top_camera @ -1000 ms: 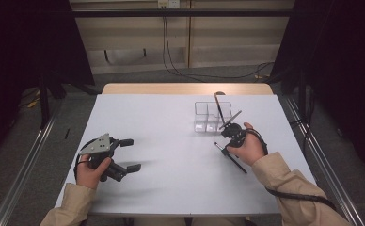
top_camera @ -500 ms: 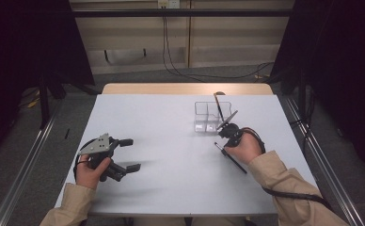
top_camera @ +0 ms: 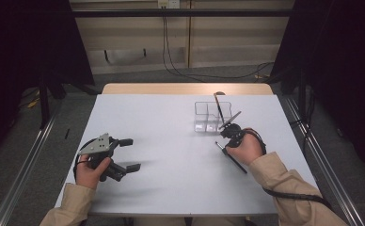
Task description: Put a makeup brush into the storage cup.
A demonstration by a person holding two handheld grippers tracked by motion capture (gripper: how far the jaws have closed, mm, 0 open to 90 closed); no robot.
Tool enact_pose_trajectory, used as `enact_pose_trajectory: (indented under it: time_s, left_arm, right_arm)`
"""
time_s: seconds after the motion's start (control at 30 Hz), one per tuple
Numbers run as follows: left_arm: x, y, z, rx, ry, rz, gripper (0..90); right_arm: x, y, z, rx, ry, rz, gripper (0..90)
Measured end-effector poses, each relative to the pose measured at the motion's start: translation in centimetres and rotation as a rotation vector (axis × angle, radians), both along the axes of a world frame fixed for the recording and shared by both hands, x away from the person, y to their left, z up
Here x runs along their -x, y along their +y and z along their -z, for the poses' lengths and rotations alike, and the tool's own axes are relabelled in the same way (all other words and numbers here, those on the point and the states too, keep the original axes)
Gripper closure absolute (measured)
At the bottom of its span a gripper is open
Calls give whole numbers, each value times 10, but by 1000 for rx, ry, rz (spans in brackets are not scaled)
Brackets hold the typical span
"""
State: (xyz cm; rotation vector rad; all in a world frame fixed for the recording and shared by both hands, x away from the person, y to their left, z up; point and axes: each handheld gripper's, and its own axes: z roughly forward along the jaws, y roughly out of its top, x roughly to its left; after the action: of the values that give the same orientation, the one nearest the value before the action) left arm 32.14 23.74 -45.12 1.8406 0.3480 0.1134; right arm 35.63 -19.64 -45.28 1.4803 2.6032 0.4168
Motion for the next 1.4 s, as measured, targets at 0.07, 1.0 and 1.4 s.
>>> enact_pose_trajectory:
  time_s: [0.07, 1.0, 1.4]
  left_arm:
    - [0, 0, 0, 0, -4, 1, 5]
    - [0, 1, -1, 0, -2, -6, 5]
    - [1, 1, -1, 5, 3, -8, 5]
  right_arm:
    - [0, -2, 0, -16, 3, 4, 846]
    - [13, -18, -21, -293, -261, 44, 846]
    - [18, -24, -27, -389, -377, 53, 846]
